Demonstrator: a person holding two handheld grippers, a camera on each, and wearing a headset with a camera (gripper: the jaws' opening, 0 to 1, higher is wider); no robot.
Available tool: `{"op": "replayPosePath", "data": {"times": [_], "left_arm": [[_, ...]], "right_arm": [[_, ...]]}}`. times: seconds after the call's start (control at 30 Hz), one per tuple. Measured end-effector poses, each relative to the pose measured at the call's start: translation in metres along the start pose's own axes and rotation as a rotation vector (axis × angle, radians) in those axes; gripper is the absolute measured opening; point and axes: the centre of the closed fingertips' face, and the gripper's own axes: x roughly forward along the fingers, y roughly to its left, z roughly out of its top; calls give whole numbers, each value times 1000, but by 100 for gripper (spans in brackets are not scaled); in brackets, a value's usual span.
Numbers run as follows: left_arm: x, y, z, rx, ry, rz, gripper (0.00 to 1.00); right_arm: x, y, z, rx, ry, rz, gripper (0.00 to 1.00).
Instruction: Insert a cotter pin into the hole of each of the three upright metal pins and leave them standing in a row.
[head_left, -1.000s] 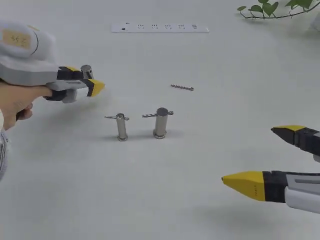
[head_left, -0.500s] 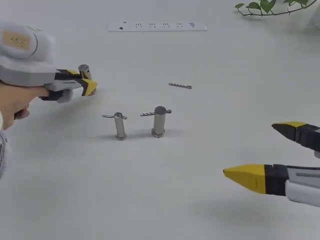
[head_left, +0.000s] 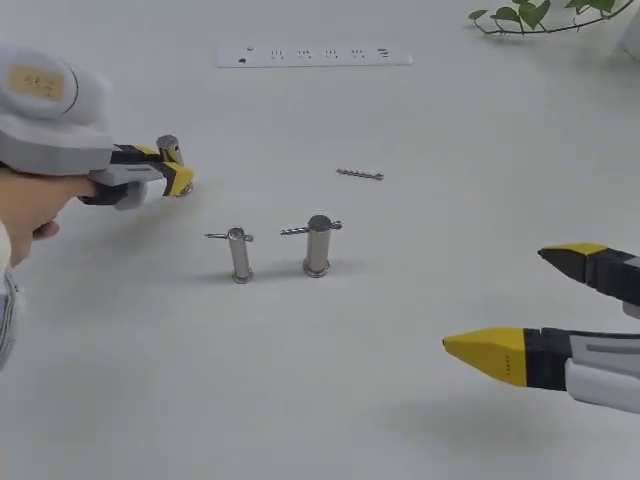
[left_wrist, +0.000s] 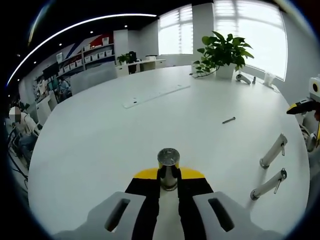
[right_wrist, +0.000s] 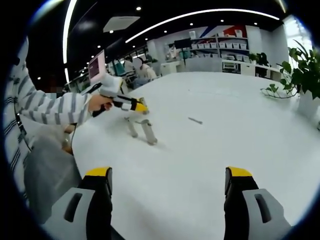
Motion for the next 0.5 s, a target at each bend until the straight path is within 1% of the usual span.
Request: {"op": "replayPosePath", "data": {"times": [0.03, 0.13, 0.2, 0.23, 0.33, 0.43, 0.5], "left_arm": [[0, 0, 0, 3, 0, 5, 10], [-3, -1, 1, -26, 0, 0, 10], [-6, -1, 4, -12, -8, 7, 10], [-8, -1, 5, -14, -7, 9, 10], [-16, 0, 11, -41, -25, 6, 10], [-25, 0, 12, -24, -15, 19, 10], [-36, 0, 12, -30, -9, 27, 10]], "right_arm": [[0, 0, 1, 1, -2, 0, 94], [-1, 0, 2, 0, -5, 1, 94], [-1, 0, 2, -2, -8, 5, 94], [-1, 1, 2, -2, -8, 6, 94], [0, 1, 2, -1, -10, 10, 94], [0, 2, 2, -2, -16, 11, 94], [1, 3, 3, -1, -24, 13, 94]]}}
